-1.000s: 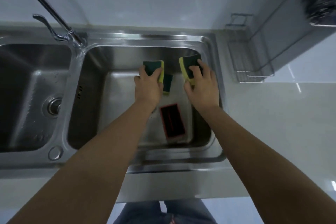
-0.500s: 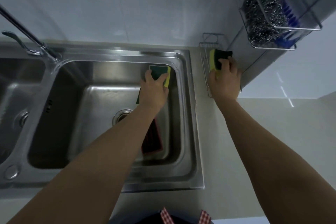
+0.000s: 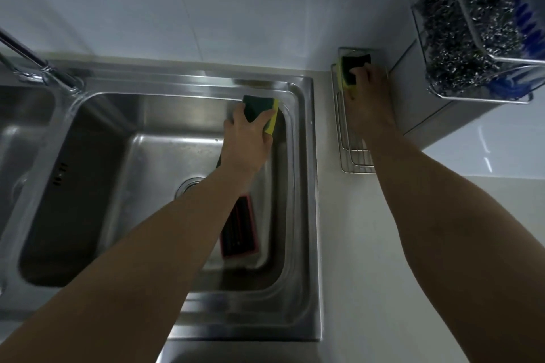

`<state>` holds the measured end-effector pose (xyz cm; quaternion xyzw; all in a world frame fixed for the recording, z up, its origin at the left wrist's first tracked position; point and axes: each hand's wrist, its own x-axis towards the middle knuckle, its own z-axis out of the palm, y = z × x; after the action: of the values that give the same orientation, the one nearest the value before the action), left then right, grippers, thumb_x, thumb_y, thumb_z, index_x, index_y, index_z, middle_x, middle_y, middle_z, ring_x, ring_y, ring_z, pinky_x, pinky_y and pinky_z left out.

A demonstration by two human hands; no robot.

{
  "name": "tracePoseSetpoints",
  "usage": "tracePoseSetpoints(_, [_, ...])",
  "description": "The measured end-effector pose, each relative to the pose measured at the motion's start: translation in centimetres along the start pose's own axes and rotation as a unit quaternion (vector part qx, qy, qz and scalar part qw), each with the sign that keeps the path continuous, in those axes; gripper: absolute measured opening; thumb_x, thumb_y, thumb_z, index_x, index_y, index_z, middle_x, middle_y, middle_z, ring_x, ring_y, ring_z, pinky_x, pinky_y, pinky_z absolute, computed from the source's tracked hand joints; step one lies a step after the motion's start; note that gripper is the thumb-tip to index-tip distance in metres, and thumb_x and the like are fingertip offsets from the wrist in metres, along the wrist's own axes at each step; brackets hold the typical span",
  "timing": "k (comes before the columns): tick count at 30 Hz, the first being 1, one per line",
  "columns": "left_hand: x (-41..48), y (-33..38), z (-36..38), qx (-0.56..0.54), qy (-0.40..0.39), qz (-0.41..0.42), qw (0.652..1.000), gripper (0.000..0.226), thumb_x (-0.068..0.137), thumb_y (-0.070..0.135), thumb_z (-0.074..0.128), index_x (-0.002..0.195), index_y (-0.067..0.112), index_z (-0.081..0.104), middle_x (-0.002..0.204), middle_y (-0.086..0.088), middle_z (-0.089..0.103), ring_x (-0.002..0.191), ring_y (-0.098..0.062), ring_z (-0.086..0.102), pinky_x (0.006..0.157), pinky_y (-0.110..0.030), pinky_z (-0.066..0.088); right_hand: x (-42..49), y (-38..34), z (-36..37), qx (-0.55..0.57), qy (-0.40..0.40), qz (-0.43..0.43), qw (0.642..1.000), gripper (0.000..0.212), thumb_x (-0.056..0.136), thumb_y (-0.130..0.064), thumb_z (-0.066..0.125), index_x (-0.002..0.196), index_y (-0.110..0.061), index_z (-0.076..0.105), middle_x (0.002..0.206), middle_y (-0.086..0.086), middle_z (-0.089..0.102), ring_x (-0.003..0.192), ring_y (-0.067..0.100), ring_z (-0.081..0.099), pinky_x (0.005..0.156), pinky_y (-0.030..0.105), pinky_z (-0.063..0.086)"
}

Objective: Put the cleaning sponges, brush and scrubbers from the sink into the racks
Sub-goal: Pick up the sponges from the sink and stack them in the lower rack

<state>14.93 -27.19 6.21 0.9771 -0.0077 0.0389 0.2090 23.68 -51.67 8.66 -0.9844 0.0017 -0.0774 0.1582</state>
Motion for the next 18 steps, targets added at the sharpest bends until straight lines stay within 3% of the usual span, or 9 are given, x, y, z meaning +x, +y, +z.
tracePoseSetpoints(5, [0.5,0.3,0.1,0.001,0.010,0.004,1.000,0.048,0.089,0.024,0.061,0.136,0.030,0.054,0.141,-0.024,0.041,0.108,-0.041,0.053,0.093,-0.046,0.049,1.0,-0.1,0.8,-0.011,-0.020,0.038,0.999,0.043,0.095,-0.019,0.054,0.136,-0.010,0.046,0.151,0.015,0.036,0.136,0.037,0.036,0.106,0.049,0.040])
tracePoseSetpoints(12, [0.3,0.9,0.1,0.003,0.009,0.005,1.000,0.048,0.090,0.026,0.060,0.136,0.032,0.053,0.142,-0.022,0.040,0.112,-0.041,0.051,0.093,-0.044,0.050,0.4,-0.1,-0.1,-0.057,-0.070,0.013,0.996,0.052,0.100,-0.027,0.049,0.148,-0.011,0.035,0.162,0.014,0.019,0.148,0.035,0.018,0.113,0.048,0.031])
tracePoseSetpoints(15, [-0.4,1.5,-0.6,-0.008,0.011,0.008,1.000,0.047,0.091,0.026,0.059,0.137,0.032,0.053,0.141,-0.022,0.040,0.110,-0.041,0.050,0.093,-0.045,0.050,-0.7,-0.4,-1.3,-0.091,-0.081,0.004,0.993,0.056,0.102,-0.030,0.043,0.153,-0.014,0.027,0.164,0.012,0.013,0.145,0.039,0.026,0.113,0.047,0.031])
tracePoseSetpoints(18, [-1.2,2.2,-1.4,-0.029,0.018,0.019,0.999,0.045,0.091,0.024,0.060,0.135,0.031,0.056,0.140,-0.024,0.041,0.105,-0.044,0.051,0.089,-0.049,0.052,-2.5,-0.6,-2.2,-0.081,-0.036,0.009,0.996,0.056,0.101,-0.031,0.040,0.152,-0.009,0.031,0.162,0.014,0.021,0.143,0.038,0.030,0.114,0.045,0.031])
